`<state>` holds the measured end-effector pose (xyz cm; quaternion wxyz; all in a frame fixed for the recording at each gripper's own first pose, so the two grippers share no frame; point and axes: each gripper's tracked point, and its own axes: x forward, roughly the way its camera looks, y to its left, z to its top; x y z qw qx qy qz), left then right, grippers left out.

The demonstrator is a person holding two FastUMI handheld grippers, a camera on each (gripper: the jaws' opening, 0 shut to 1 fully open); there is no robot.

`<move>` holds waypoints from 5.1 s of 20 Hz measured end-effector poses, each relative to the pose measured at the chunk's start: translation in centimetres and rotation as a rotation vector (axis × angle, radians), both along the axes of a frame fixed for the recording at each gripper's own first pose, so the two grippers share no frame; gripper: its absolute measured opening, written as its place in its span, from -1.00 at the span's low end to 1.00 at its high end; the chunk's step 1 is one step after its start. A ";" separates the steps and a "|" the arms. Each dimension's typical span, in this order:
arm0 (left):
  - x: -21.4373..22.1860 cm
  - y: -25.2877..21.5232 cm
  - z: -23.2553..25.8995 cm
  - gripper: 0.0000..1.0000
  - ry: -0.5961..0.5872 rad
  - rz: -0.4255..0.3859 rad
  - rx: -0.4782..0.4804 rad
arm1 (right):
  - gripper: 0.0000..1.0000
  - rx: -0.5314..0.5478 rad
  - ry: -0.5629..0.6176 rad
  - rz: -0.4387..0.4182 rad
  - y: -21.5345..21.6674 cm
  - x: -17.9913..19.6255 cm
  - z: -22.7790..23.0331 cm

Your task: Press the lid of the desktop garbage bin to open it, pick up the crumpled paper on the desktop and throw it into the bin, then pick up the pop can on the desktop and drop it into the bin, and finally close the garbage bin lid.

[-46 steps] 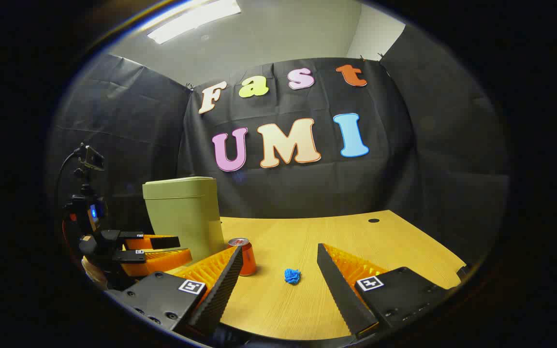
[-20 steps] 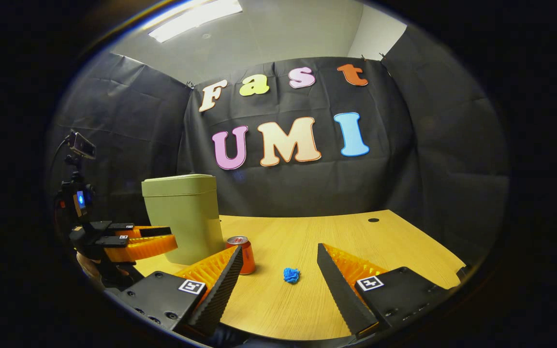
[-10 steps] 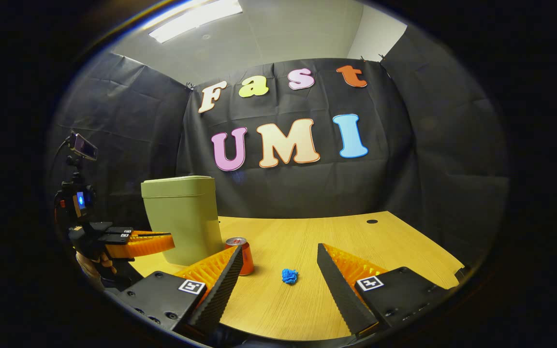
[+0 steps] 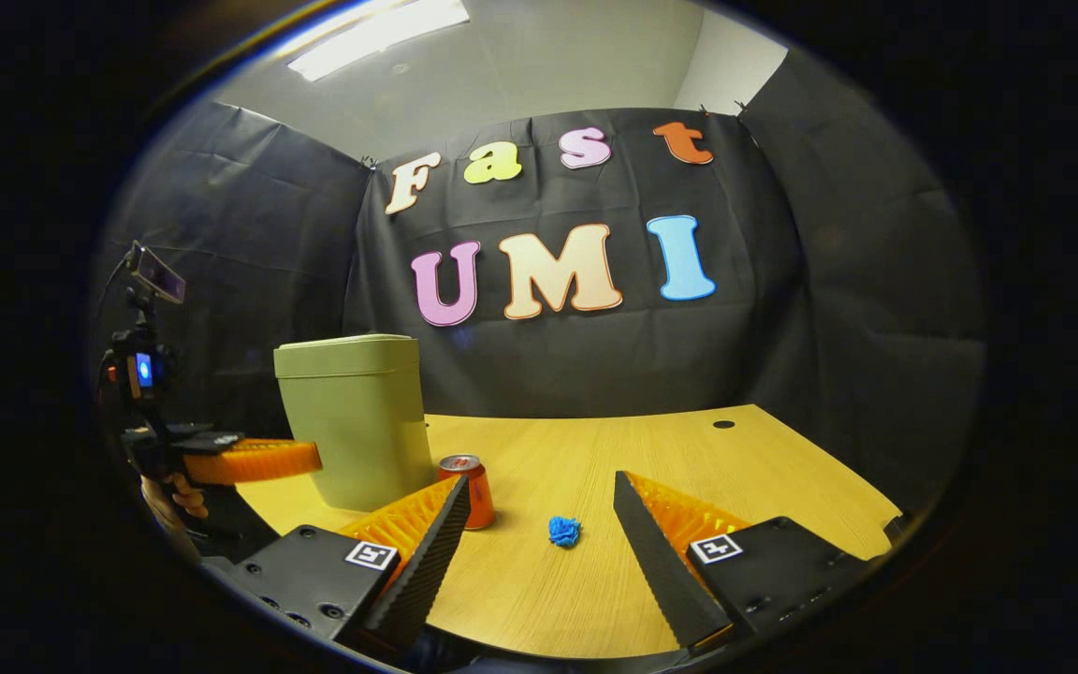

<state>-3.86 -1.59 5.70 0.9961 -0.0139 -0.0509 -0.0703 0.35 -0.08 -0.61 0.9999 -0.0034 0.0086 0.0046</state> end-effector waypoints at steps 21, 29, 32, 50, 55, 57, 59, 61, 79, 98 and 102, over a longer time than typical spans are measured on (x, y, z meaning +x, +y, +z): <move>3.0 18.3 12.1 -1.00 -0.035 0.356 0.083 | 0.94 0.021 -0.028 -0.026 -1.6 -1.1 1.2; 4.0 20.3 9.6 -1.00 0.033 0.382 0.045 | 0.94 0.019 -0.029 -0.043 -2.3 -1.2 1.2; 4.1 20.6 9.2 -1.00 0.027 0.386 0.002 | 0.94 0.019 -0.026 -0.048 -2.6 -1.0 1.1; 4.2 20.6 9.5 -1.00 0.021 0.430 0.060 | 0.94 0.019 0.016 -0.023 -2.4 -0.7 -0.1; 3.7 18.5 12.3 -1.00 -0.024 0.421 0.111 | 0.94 0.023 0.007 -0.034 -2.8 -0.8 0.1; 3.6 16.9 14.3 -1.00 -0.079 0.393 0.141 | 0.94 0.022 0.012 -0.043 -3.2 -0.7 0.0; 3.8 14.4 15.2 -1.00 -0.108 0.334 0.146 | 0.94 0.026 0.011 -0.047 -3.3 -0.7 0.0; 4.0 12.2 14.8 -1.00 -0.122 0.287 0.140 | 0.94 0.032 0.010 -0.050 -3.3 -0.7 0.0; 4.6 4.6 -2.0 -1.00 -0.040 0.100 0.048 | 0.94 -0.011 0.042 -0.123 -4.8 0.1 -1.1; 5.5 5.2 -4.9 0.86 0.042 0.054 0.007 | 0.96 -0.077 0.451 0.025 -1.4 12.2 -5.3; 5.6 5.3 -5.1 0.85 0.050 0.047 0.025 | 0.96 -0.097 0.617 0.017 -1.8 13.9 -8.9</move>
